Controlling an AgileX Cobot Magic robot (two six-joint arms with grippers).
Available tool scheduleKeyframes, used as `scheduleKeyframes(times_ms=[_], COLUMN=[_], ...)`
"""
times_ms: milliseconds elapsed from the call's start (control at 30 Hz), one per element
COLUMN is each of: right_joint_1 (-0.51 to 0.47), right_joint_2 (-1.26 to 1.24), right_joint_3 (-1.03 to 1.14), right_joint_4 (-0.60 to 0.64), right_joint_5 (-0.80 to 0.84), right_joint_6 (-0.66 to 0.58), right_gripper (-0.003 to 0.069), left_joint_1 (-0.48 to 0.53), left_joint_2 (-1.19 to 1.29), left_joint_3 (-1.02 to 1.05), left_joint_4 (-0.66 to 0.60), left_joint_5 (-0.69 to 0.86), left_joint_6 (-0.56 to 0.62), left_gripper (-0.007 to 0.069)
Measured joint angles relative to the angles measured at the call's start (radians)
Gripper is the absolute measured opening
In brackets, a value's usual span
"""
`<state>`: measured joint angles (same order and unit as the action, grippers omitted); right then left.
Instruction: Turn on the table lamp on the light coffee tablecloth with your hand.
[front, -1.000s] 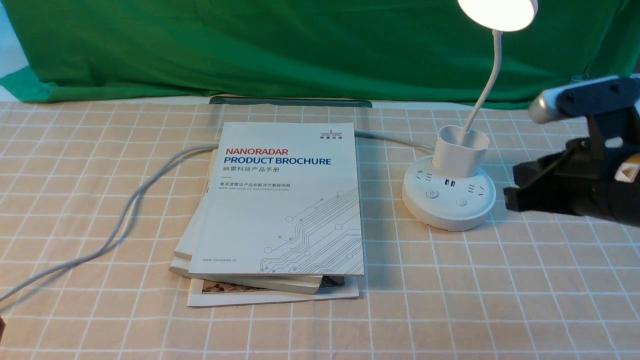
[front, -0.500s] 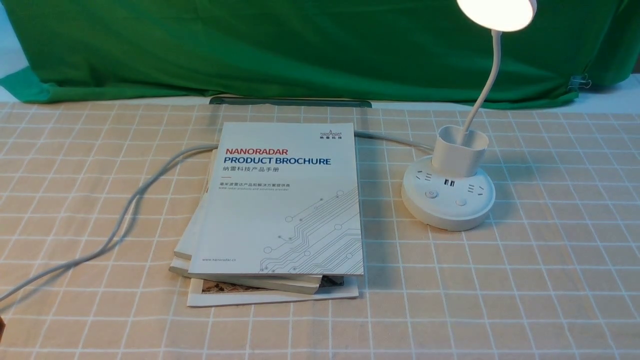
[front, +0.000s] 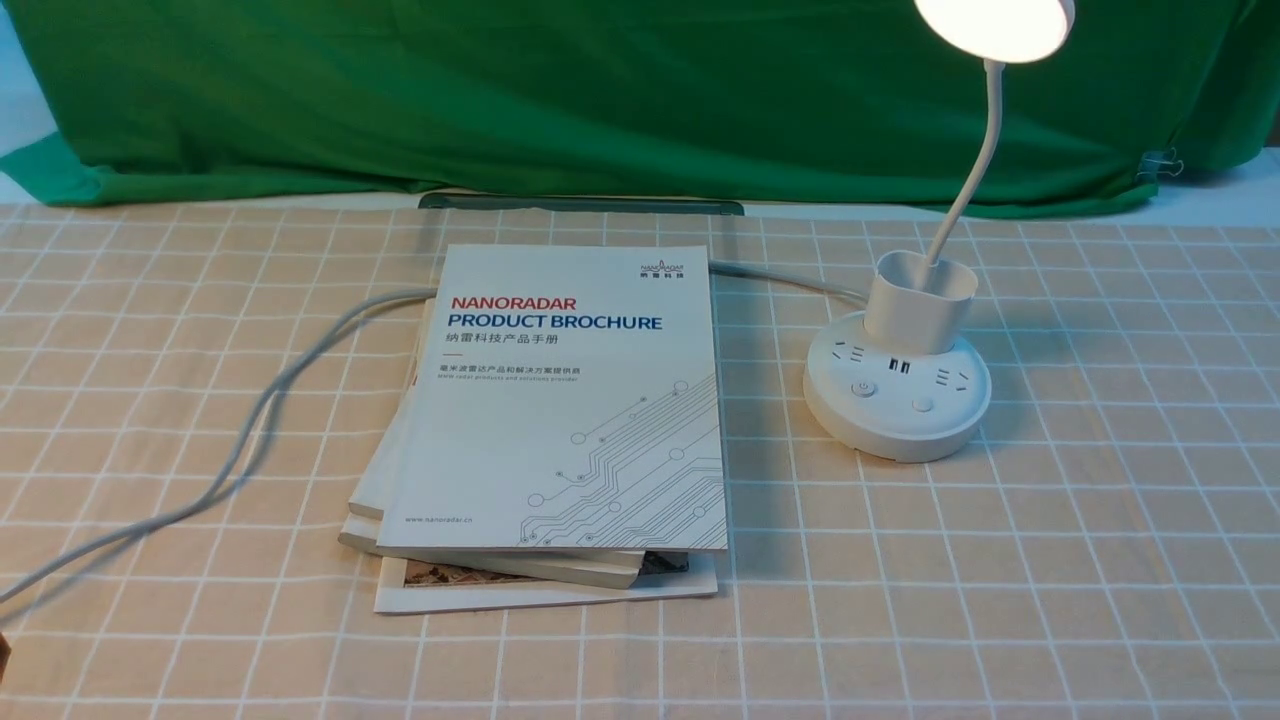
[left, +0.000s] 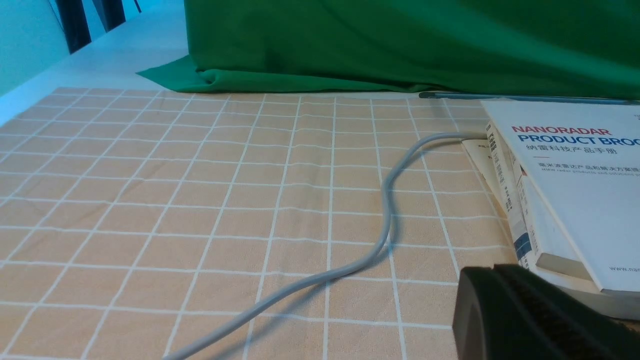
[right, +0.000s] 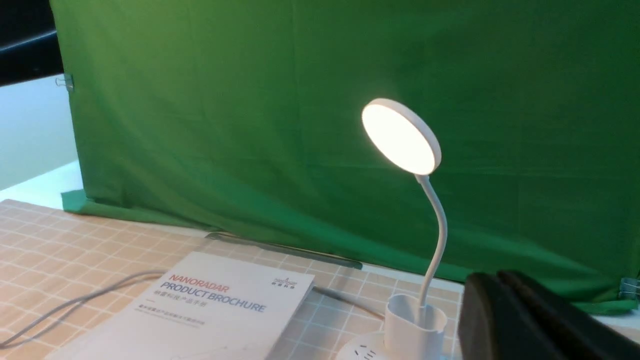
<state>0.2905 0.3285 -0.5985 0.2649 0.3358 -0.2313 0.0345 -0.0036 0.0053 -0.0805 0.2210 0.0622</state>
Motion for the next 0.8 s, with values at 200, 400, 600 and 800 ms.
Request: scheduleKeyframes(times_ms=[200, 400, 600, 800], right_joint_1=[-0.005, -0.095, -0.195, -0.212], right_joint_2=[-0.008, -0.093, -0.224, -0.321], right_joint_3=[0.135, 0.395, 0.589, 0.609], right_joint_4=[0.000, -0.018, -0.294, -0.357], right_joint_5=[-0.177, -0.349, -0.321, -0.160], right_joint_6=[0.000, 0.006, 0.274, 0.393], right_gripper=[0.0031, 0.0031, 0.0031, 0.0031], left_joint_1=[0.000, 0.000, 0.000, 0.000], left_joint_2=[0.000, 0.000, 0.000, 0.000], left_joint_3=[0.000, 0.000, 0.000, 0.000], left_joint_4=[0.000, 0.000, 0.000, 0.000], left_joint_5=[0.000, 0.000, 0.000, 0.000], left_joint_6=[0.000, 0.000, 0.000, 0.000], left_gripper=[0.0021, 0.0021, 0.0021, 0.0021])
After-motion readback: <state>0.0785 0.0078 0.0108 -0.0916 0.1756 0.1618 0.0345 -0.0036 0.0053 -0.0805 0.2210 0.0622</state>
